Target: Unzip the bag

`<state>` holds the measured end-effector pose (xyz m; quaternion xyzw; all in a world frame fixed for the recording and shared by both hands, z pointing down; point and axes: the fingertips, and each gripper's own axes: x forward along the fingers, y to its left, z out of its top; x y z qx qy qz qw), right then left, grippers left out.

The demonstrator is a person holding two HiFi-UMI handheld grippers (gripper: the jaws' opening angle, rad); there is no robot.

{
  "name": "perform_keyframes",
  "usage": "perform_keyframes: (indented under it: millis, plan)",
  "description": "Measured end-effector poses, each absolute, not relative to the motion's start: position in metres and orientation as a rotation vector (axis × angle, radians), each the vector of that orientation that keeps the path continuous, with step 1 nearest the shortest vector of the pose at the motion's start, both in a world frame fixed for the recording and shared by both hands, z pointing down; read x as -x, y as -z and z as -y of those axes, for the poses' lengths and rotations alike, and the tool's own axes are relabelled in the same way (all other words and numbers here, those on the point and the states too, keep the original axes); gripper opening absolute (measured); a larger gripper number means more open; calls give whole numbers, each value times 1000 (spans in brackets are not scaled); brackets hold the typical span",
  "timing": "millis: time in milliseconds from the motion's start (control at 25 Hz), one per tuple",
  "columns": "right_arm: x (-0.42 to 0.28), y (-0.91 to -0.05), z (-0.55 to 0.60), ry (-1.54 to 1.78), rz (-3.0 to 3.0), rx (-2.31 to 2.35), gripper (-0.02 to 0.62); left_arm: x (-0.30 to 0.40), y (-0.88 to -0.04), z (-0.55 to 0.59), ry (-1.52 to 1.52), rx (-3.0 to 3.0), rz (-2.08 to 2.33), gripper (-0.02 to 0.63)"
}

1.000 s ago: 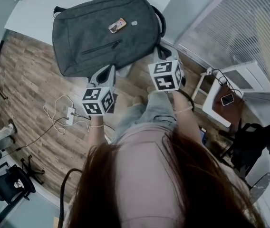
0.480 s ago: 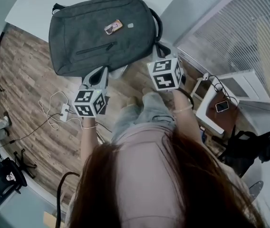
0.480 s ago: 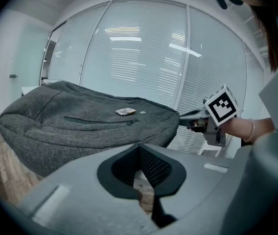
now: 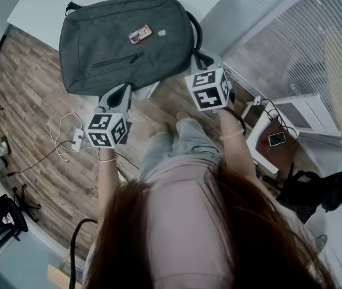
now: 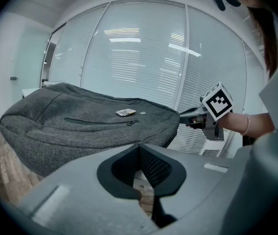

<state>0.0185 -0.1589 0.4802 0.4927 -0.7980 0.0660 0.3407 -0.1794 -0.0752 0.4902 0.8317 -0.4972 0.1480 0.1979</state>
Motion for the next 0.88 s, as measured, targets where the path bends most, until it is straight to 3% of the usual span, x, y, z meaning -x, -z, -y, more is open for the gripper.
perform_keyframes:
  millis: [480,560,880]
  plan:
    - [-17,-482,160,-171,2134,-1177,8,176,-479,77,-413,-2315,1483,8]
    - [-17,-482,160,-169,2144,-1159,8,173,-475,79,-414,-2314,1492,65]
    - [-17,-483,160,-168,2173,-1106,8,143,-454,84,-413,-2364,1482,97]
